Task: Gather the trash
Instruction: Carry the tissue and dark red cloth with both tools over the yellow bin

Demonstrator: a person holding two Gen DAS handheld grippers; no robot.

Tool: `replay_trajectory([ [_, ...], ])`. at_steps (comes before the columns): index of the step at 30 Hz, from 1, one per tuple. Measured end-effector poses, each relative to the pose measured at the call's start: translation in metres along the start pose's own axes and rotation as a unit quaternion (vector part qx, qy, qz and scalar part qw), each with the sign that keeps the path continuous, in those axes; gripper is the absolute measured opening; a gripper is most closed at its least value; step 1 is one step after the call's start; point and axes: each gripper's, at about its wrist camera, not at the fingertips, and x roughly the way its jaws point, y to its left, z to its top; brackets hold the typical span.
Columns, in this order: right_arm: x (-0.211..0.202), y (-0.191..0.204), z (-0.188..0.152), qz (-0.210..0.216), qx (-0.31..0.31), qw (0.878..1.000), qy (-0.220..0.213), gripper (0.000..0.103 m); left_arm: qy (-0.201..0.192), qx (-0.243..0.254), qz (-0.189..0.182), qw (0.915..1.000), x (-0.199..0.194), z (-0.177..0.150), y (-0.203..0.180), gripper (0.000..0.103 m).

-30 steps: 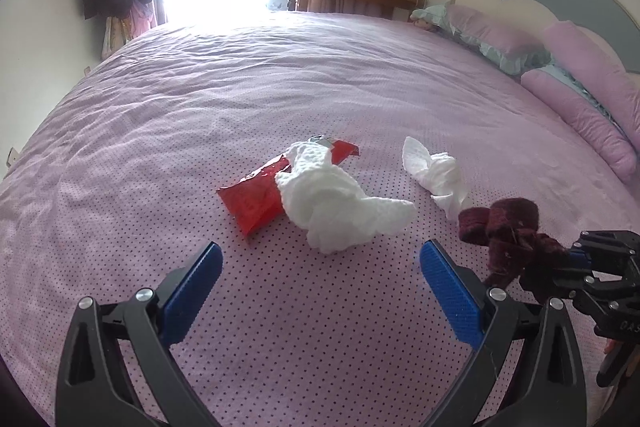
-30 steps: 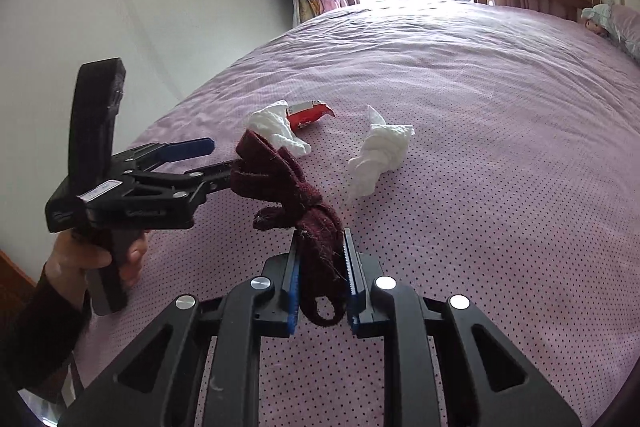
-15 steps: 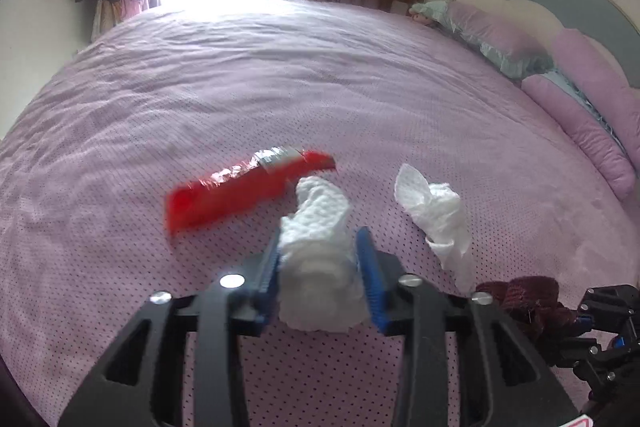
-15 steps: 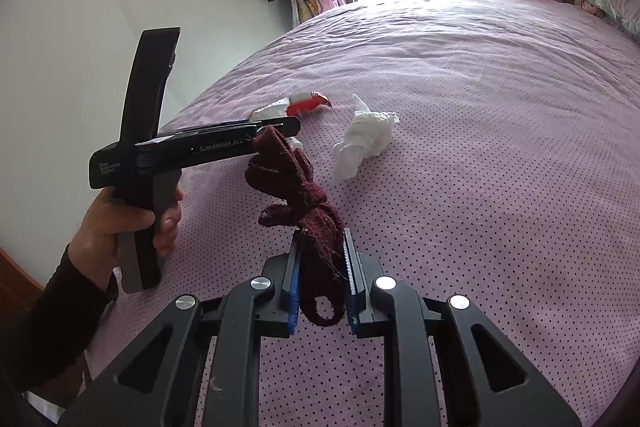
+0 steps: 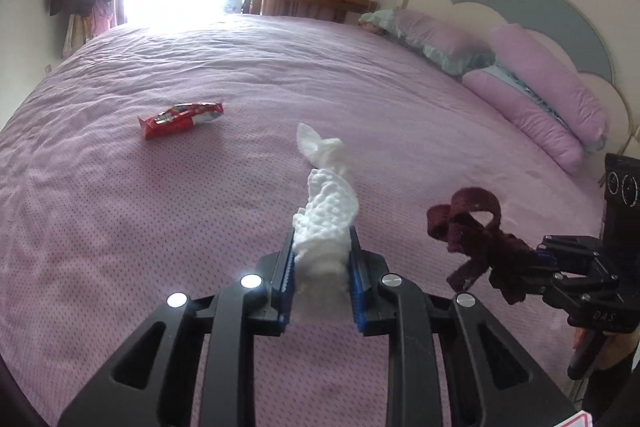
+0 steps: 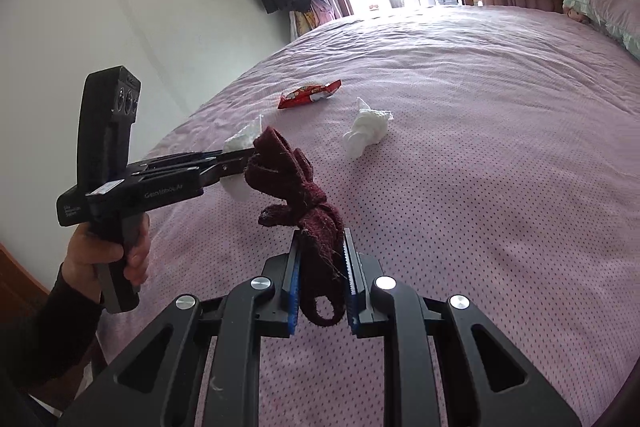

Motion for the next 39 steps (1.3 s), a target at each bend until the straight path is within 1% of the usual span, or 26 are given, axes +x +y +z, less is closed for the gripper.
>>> replay_trajectory([
  [4, -0.037, 0.009, -0.025, -0.007, 0.012, 1.0, -0.014, 0.018, 0.002, 0.019, -0.027, 0.9995, -0.024, -0.025, -0.032, 0.023],
  [7, -0.064, 0.016, -0.047, -0.013, 0.021, 0.999, -0.022, 0.018, 0.006, 0.027, -0.055, 0.9981, -0.04, -0.045, -0.057, 0.023],
  [10, -0.093, 0.022, -0.069, -0.028, 0.029, 0.999, -0.031, 0.018, 0.006, 0.042, -0.075, 0.9963, -0.053, -0.063, -0.083, 0.023],
  [13, -0.125, 0.024, -0.094, -0.042, 0.041, 0.997, -0.045, 0.018, 0.014, 0.06, -0.106, 0.9924, -0.063, -0.082, -0.117, 0.023],
  [16, -0.156, 0.024, -0.121, -0.061, 0.054, 0.995, -0.059, 0.018, 0.021, 0.088, -0.137, 0.9865, -0.072, -0.103, -0.154, 0.023],
  [19, -0.185, 0.023, -0.151, -0.087, 0.075, 0.991, -0.07, 0.018, 0.034, 0.108, -0.17, 0.979, -0.073, -0.121, -0.189, 0.023],
  [21, -0.205, 0.02, -0.175, -0.106, 0.095, 0.987, -0.074, 0.018, 0.047, 0.124, -0.192, 0.9725, -0.073, -0.137, -0.216, 0.023],
  [22, -0.211, 0.017, -0.185, -0.115, 0.105, 0.985, -0.075, 0.018, 0.053, 0.129, -0.198, 0.9703, -0.072, -0.144, -0.226, 0.023],
  [25, -0.233, 0.01, -0.221, -0.143, 0.138, 0.977, -0.071, 0.018, 0.081, 0.148, -0.223, 0.96, -0.064, -0.168, -0.26, 0.023],
  [28, -0.252, 0.002, -0.257, -0.164, 0.176, 0.968, -0.068, 0.018, 0.119, 0.171, -0.245, 0.9468, -0.049, -0.195, -0.294, 0.023],
  [30, -0.261, -0.001, -0.279, -0.179, 0.198, 0.961, -0.069, 0.018, 0.134, 0.182, -0.253, 0.9406, -0.044, -0.212, -0.311, 0.023],
  [33, -0.27, -0.01, -0.307, -0.187, 0.232, 0.952, -0.074, 0.018, 0.165, 0.201, -0.264, 0.929, -0.032, -0.236, -0.337, 0.023],
  [39, -0.282, -0.021, -0.367, -0.199, 0.296, 0.931, -0.074, 0.018, 0.217, 0.221, -0.276, 0.9101, -0.007, -0.271, -0.376, 0.024],
])
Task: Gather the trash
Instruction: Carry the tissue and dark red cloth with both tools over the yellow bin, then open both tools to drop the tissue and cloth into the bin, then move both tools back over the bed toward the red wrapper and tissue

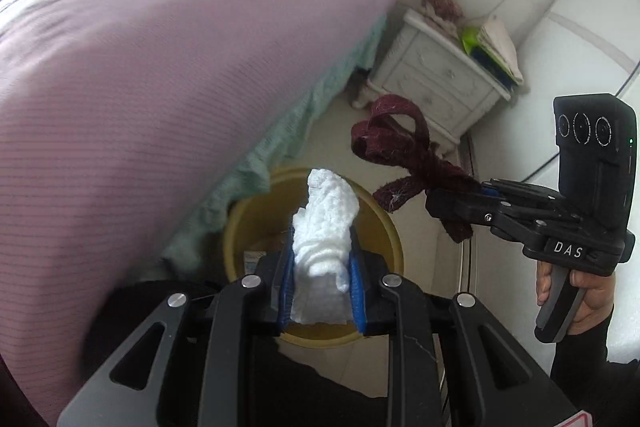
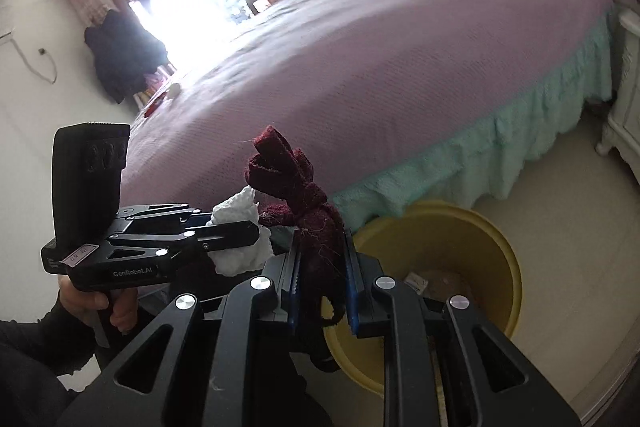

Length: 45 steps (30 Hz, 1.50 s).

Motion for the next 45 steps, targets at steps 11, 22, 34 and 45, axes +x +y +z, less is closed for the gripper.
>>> replay_trajectory([
  [11, -0.008, -0.057, -0.042, -0.056, 0.078, 0.995, 0.016, 0.018, 0.041, 0.051, 0.045, 0.9968, 0.057, 0.002, -0.015, 0.087],
  [22, 0.016, -0.067, -0.055, -0.072, 0.093, 0.992, 0.041, 0.055, 0.049, 0.041, 0.027, 0.9976, 0.058, -0.007, 0.007, 0.089],
  [34, 0.01, -0.066, -0.051, -0.085, 0.101, 0.991, 0.036, 0.071, 0.041, 0.031, 0.016, 0.9986, 0.053, -0.005, 0.012, 0.089],
  [45, -0.002, -0.013, -0.017, -0.043, 0.042, 0.998, -0.013, 0.072, -0.027, 0.031, 0.046, 0.9981, -0.005, 0.005, 0.014, 0.091],
])
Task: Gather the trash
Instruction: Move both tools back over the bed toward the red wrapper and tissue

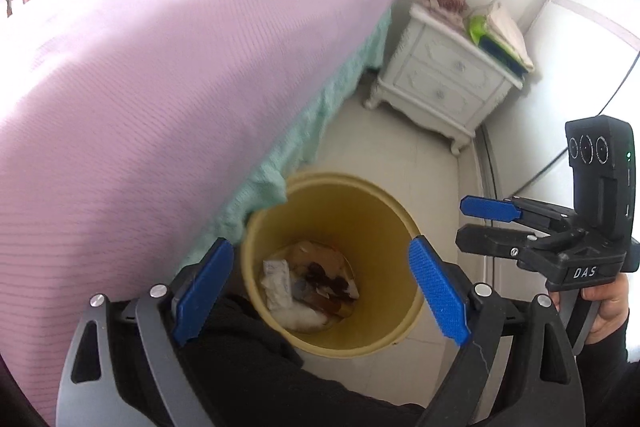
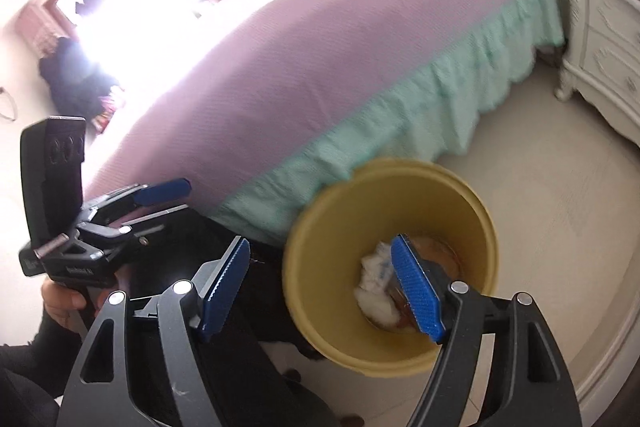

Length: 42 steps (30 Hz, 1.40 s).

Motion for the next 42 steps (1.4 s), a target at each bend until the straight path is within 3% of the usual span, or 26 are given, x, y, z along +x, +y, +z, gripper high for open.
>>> replay_trajectory([
  [3, -0.002, 0.028, 0.017, 0.007, -0.034, 0.999, -0.023, 0.075, -0.028, -0.007, 0.031, 0.9991, -0.031, 0.004, 0.01, 0.098],
  [7, 0.002, 0.072, 0.037, 0.028, -0.084, 0.994, -0.06, 0.086, -0.072, -0.019, 0.072, 0.9946, -0.078, 0.005, 0.031, 0.099],
  [12, 0.022, 0.135, 0.063, 0.078, -0.143, 0.985, -0.063, 0.092, -0.123, -0.041, 0.144, 0.9811, -0.14, -0.003, 0.067, 0.099],
  [19, 0.055, 0.236, 0.086, 0.115, -0.24, 0.961, -0.08, 0.095, -0.157, -0.107, 0.225, 0.9557, -0.204, -0.022, 0.133, 0.099],
  [23, 0.072, 0.294, 0.097, 0.101, -0.272, 0.954, -0.078, 0.095, -0.176, -0.135, 0.277, 0.9348, -0.241, -0.033, 0.173, 0.099],
  [26, 0.088, 0.335, 0.104, 0.125, -0.313, 0.938, -0.077, 0.095, -0.179, -0.159, 0.307, 0.921, -0.263, -0.039, 0.207, 0.099],
  [32, 0.13, 0.393, 0.123, 0.137, -0.344, 0.926, -0.071, 0.095, -0.189, -0.207, 0.328, 0.9022, -0.297, -0.044, 0.268, 0.099],
  [38, 0.194, 0.425, 0.151, 0.135, -0.326, 0.934, -0.05, 0.094, -0.186, -0.229, 0.355, 0.8872, -0.304, -0.04, 0.333, 0.099],
  [42, 0.235, 0.443, 0.169, 0.127, -0.321, 0.938, -0.038, 0.094, -0.171, -0.243, 0.359, 0.8846, -0.301, -0.036, 0.384, 0.099],
])
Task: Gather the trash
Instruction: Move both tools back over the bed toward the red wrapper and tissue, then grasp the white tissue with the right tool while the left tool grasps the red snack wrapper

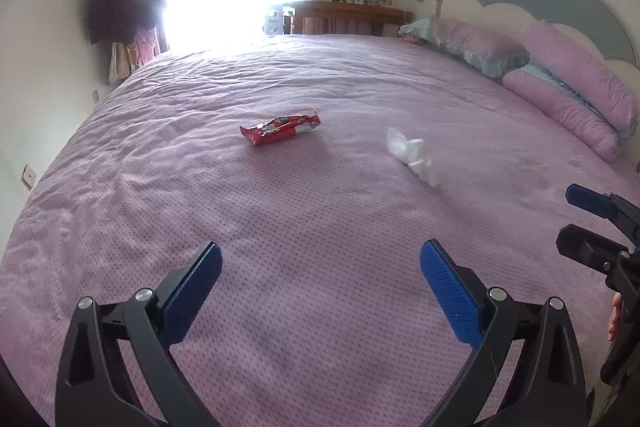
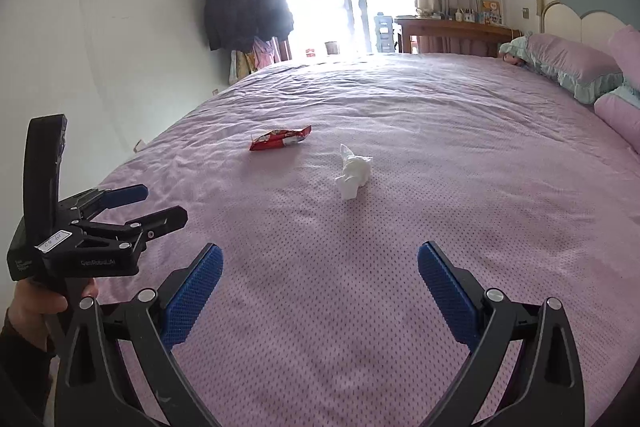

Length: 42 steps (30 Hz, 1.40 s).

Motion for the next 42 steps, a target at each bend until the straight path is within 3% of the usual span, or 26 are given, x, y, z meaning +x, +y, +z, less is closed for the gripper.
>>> replay_trajectory([
  [5, 0.045, -0.005, 0.019, -0.01, 0.007, 1.0, 0.017, 0.094, 0.005, -0.018, -0.01, 0.9998, 0.039, 0.021, 0.026, 0.099],
  [11, 0.086, -0.014, 0.033, -0.016, 0.009, 0.999, 0.049, 0.094, 0.017, -0.012, -0.015, 0.9997, 0.072, 0.046, 0.032, 0.099],
  [13, 0.104, -0.02, 0.038, -0.015, 0.016, 0.998, 0.057, 0.089, 0.017, -0.004, -0.015, 0.9997, 0.08, 0.052, 0.034, 0.099],
  [16, 0.133, -0.032, 0.047, -0.005, 0.038, 0.996, 0.078, 0.069, 0.014, 0.0, -0.008, 0.9999, 0.088, 0.061, 0.039, 0.099],
  [19, 0.16, -0.04, 0.052, -0.003, 0.057, 0.993, 0.105, 0.066, 0.017, -0.004, -0.008, 0.9998, 0.094, 0.065, 0.043, 0.099],
  [20, 0.169, -0.041, 0.052, 0.002, 0.061, 0.991, 0.117, 0.058, 0.017, -0.005, -0.005, 0.9998, 0.096, 0.066, 0.045, 0.099],
  [21, 0.174, -0.041, 0.052, 0.011, 0.06, 0.99, 0.125, 0.042, 0.018, -0.005, -0.003, 0.9998, 0.098, 0.067, 0.047, 0.099],
  [23, 0.178, -0.04, 0.053, 0.019, 0.052, 0.99, 0.127, 0.024, 0.022, -0.007, -0.002, 0.9997, 0.104, 0.068, 0.051, 0.099],
  [28, 0.157, -0.028, 0.056, 0.048, 0.039, 0.993, 0.101, 0.023, 0.03, 0.02, 0.015, 0.9992, 0.125, 0.078, 0.059, 0.099],
  [35, 0.15, -0.02, 0.057, 0.074, 0.024, 0.992, 0.102, 0.023, 0.035, 0.093, -0.025, 0.9947, 0.159, 0.102, 0.059, 0.099],
  [42, 0.159, -0.018, 0.054, 0.091, 0.025, 0.989, 0.116, 0.023, 0.063, 0.156, -0.032, 0.9853, 0.198, 0.117, 0.05, 0.098],
])
